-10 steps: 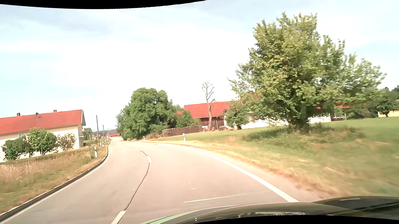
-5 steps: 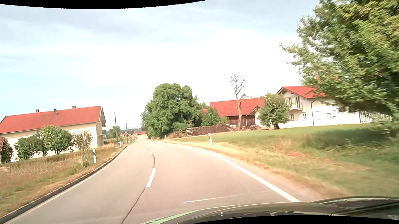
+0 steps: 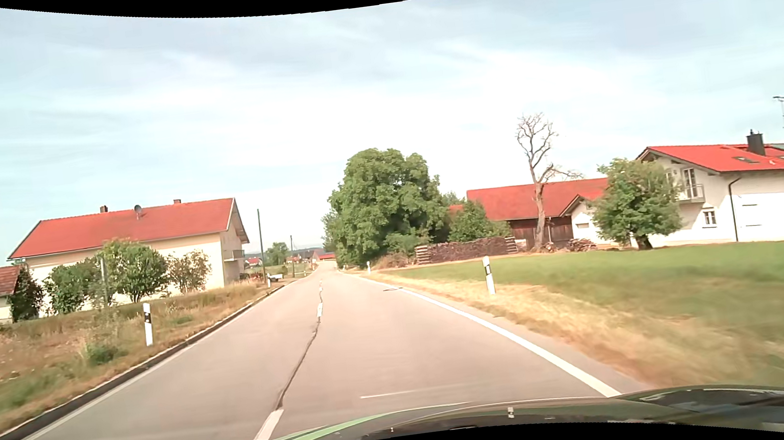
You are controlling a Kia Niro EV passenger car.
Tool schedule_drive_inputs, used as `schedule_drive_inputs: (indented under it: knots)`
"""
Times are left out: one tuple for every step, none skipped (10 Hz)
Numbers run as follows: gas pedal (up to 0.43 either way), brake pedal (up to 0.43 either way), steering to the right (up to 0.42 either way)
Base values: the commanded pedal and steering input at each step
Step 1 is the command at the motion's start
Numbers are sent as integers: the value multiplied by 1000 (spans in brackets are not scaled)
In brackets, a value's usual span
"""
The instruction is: Follow the waypoints while adhering to traffic rules and regulations
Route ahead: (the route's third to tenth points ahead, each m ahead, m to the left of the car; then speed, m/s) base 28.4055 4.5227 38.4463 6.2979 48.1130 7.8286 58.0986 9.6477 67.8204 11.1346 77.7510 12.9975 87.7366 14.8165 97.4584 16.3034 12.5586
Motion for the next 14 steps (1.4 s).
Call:
schedule_drive_inputs:
  knots:
    - [150, 0, -64]
    - [150, 0, -57]
    - [150, 0, -52]
    - [150, 0, -52]
    - [150, 0, -47]
    - [157, 0, -41]
    - [157, 0, -37]
    - [157, 0, -33]
    - [157, 0, -29]
    - [157, 0, -29]
    - [157, 0, -29]
    - [157, 0, -29]
    - [157, 0, -27]
    - [157, 0, -22]
